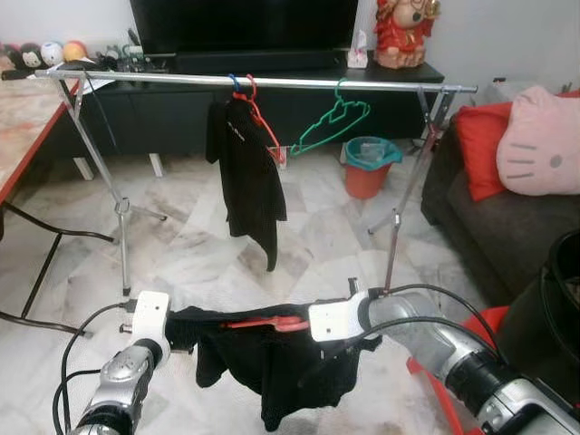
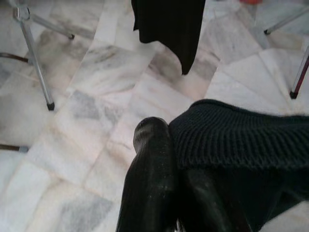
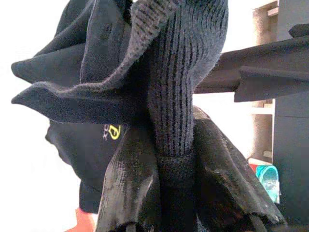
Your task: Hang hanger
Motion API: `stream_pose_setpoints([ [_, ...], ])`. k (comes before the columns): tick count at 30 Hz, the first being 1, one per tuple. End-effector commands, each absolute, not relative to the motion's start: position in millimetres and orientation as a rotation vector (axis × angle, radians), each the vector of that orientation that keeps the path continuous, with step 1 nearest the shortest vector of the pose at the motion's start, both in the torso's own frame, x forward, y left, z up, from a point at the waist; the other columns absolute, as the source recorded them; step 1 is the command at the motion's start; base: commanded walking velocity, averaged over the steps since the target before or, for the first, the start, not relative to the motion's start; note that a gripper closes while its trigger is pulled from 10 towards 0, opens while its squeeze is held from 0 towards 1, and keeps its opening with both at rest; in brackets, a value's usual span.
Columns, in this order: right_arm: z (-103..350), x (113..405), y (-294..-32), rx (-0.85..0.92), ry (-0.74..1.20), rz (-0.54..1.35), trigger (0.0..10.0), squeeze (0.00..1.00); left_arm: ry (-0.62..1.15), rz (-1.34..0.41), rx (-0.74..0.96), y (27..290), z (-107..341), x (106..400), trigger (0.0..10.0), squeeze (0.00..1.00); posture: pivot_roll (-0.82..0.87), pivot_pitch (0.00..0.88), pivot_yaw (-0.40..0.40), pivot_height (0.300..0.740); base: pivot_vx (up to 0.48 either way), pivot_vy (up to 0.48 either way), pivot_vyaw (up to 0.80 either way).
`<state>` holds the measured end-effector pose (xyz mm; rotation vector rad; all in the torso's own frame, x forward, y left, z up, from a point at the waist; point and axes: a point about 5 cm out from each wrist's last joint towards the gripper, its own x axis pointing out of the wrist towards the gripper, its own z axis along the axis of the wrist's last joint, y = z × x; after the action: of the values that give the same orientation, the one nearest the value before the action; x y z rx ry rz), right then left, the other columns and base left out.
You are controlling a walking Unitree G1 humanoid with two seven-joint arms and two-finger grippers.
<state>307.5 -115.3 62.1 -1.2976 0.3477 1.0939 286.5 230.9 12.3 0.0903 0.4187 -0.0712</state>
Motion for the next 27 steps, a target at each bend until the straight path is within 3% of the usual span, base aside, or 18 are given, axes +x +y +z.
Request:
stream_pose_setpoints([
  [1,63,313,-115,-1.331,0.352,1.050,0.0,0.00,0.388,-0.052,0.065,237,22,294,10.0,0.00,0.04,0.000,-0.004,0.740,0.000,0.000,0.00],
  [10,53,317,-83,-1.277,0.323,0.941,0.0,0.00,0.336,-0.110,0.008,227,37,307,10.0,0.00,0.06,0.000,-0.008,0.740,0.000,0.000,0.00],
  [18,44,321,-63,-1.136,0.355,0.790,0.0,0.00,0.292,-0.163,-0.017,219,51,317,10.0,0.00,0.07,0.000,-0.016,0.740,0.000,0.000,0.00],
  [20,44,322,-55,-1.005,0.366,0.734,0.0,0.00,0.291,-0.199,-0.039,214,52,317,10.0,0.00,0.07,0.000,-0.014,0.740,0.000,0.000,0.00],
  [24,41,325,-55,-1.029,0.381,0.667,0.0,0.00,0.299,-0.238,-0.035,209,52,317,10.0,0.00,0.07,0.000,-0.016,0.740,0.000,0.000,0.00],
  [27,40,327,-60,-0.952,0.405,0.595,0.0,0.00,0.299,-0.256,-0.034,206,53,316,10.0,0.00,0.08,0.000,-0.017,0.740,0.000,0.000,0.00],
])
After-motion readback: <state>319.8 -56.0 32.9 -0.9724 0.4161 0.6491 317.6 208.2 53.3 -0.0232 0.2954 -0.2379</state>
